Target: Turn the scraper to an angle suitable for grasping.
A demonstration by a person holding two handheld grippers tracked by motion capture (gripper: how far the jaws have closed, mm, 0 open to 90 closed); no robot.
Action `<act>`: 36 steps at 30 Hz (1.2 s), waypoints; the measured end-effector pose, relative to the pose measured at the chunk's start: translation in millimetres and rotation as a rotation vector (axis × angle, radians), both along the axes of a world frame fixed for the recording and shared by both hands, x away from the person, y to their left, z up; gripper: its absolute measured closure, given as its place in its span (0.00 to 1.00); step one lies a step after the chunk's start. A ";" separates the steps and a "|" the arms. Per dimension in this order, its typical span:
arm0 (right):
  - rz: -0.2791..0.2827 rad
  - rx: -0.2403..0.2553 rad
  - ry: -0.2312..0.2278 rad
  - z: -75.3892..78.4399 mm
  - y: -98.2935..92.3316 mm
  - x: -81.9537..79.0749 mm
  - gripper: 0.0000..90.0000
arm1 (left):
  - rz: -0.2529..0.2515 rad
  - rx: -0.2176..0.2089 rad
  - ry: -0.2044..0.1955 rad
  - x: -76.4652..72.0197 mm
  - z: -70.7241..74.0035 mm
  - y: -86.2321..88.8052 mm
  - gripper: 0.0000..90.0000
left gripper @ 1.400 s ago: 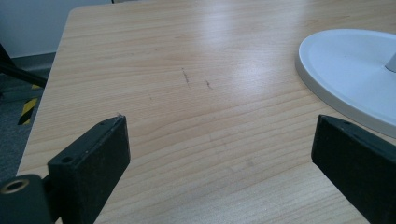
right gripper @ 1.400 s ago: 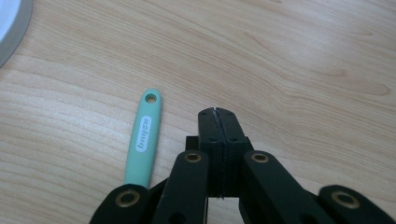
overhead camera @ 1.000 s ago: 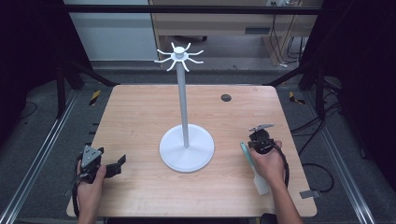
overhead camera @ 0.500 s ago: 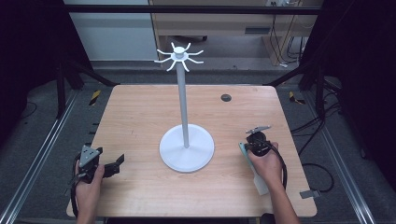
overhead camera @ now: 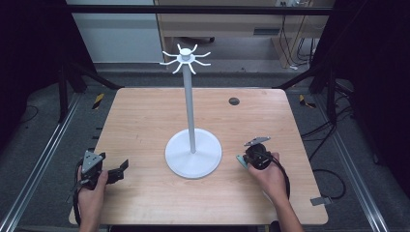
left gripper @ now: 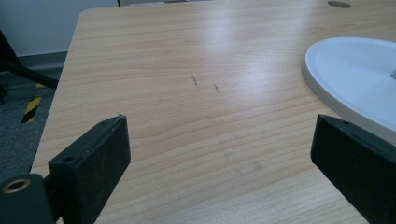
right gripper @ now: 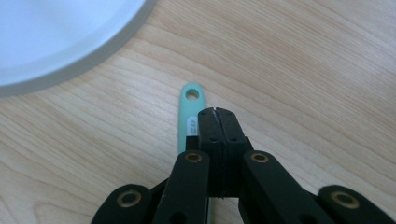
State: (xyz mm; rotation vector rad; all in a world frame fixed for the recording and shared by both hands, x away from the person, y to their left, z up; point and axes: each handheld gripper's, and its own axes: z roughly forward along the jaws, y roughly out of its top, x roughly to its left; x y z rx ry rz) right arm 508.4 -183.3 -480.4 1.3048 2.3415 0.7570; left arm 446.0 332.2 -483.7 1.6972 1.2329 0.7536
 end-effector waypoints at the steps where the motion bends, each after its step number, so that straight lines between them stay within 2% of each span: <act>1: 0.003 -0.001 0.002 3.1 1.5 0.7 1.00 | 0.000 0.003 -0.004 0.0 0.2 0.2 0.05; 8: 0.012 -0.003 0.009 11.4 4.0 2.1 1.00 | 0.004 -0.004 0.001 0.3 0.0 1.7 0.05; 13: 0.020 -0.001 0.045 16.1 4.9 4.2 1.00 | 0.013 -0.009 -0.004 0.1 0.1 4.5 0.05; 18: 0.023 -0.009 0.090 18.9 9.5 8.0 0.94 | 0.012 -0.013 -0.003 0.6 0.1 4.9 0.05; 26: 0.026 -0.015 0.123 20.5 12.2 11.5 0.86 | 0.010 -0.011 0.005 0.7 -0.9 2.9 0.04; 30: 0.041 -0.010 0.142 19.2 14.0 12.8 0.77 | 0.005 -0.006 0.008 0.9 -1.2 3.0 0.04; 33: 0.046 -0.014 0.150 18.6 14.1 14.1 0.74 | 0.008 -0.008 0.007 1.0 -1.3 2.9 0.04; 34: 0.042 -0.024 0.163 18.0 14.8 15.5 0.71 | 0.009 -0.009 0.011 1.0 -1.6 2.4 0.04; 36: 0.038 -0.032 0.184 17.4 15.8 17.2 0.71 | 0.007 -0.003 0.009 1.1 -1.5 2.0 0.04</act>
